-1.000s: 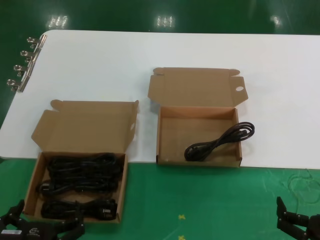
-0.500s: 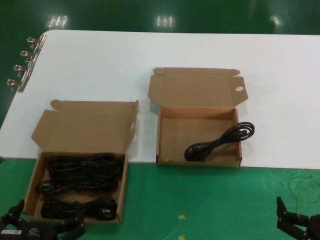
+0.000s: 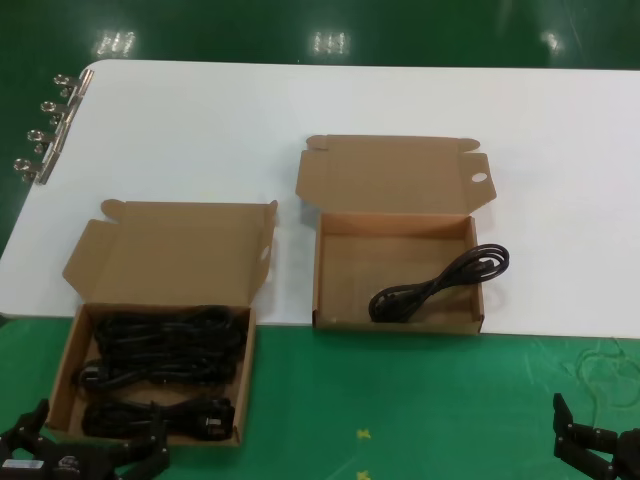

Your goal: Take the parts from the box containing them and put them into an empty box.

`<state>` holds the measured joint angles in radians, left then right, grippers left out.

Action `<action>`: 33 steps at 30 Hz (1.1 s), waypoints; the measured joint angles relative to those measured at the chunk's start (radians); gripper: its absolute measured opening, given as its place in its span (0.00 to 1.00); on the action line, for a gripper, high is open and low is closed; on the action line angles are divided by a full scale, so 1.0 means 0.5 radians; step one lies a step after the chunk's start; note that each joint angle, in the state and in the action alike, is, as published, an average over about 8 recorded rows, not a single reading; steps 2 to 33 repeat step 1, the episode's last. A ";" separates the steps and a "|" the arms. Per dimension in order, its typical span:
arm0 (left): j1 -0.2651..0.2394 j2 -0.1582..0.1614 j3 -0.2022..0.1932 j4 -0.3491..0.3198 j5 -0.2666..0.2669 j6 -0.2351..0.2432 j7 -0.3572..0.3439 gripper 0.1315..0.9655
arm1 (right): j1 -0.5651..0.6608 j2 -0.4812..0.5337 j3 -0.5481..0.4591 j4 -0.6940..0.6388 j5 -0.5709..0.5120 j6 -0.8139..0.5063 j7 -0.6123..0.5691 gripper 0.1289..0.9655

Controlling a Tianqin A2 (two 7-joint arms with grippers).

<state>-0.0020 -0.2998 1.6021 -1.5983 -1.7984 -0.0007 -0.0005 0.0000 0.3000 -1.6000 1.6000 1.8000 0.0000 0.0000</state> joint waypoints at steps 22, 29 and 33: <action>0.000 0.000 0.000 0.000 0.000 0.000 0.000 1.00 | 0.000 0.000 0.000 0.000 0.000 0.000 0.000 1.00; 0.000 0.000 0.000 0.000 0.000 0.000 0.000 1.00 | 0.000 0.000 0.000 0.000 0.000 0.000 0.000 1.00; 0.000 0.000 0.000 0.000 0.000 0.000 0.000 1.00 | 0.000 0.000 0.000 0.000 0.000 0.000 0.000 1.00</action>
